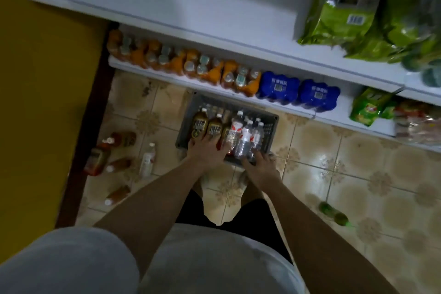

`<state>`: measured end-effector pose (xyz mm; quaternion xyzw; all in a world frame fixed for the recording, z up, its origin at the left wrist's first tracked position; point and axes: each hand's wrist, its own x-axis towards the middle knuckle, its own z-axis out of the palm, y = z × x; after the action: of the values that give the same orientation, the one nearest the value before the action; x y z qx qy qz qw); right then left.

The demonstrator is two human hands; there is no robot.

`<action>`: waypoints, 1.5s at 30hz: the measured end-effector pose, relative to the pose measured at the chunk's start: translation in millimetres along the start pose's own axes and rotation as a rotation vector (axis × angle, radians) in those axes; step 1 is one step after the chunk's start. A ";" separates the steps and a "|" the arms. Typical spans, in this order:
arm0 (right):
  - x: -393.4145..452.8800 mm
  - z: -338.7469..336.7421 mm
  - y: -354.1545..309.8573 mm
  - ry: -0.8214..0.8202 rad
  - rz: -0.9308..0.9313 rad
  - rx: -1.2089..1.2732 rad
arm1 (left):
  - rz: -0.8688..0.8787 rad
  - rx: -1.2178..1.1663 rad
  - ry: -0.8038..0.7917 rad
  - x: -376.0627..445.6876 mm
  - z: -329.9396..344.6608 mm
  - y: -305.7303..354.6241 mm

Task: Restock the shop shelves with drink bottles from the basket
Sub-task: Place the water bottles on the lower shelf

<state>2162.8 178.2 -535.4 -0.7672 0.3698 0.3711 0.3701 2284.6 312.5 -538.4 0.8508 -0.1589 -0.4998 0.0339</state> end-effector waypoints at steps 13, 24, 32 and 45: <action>281.8 118.2 73.0 -0.060 0.154 0.301 | 0.005 -0.030 0.075 277.4 130.6 -31.4; 449.1 220.8 81.3 0.025 0.351 0.533 | -0.074 -0.285 0.167 375.8 229.3 -99.4; 442.9 199.8 81.9 -0.165 0.363 0.739 | -0.112 -0.513 0.141 375.3 221.4 -108.0; 372.8 166.6 80.6 -0.413 -0.111 0.455 | -0.254 -1.310 0.005 367.6 191.8 -48.2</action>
<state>2213.9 172.9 -948.4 -0.5921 0.3179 0.4060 0.6193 2296.2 265.6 -953.1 0.6675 0.2792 -0.4911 0.4851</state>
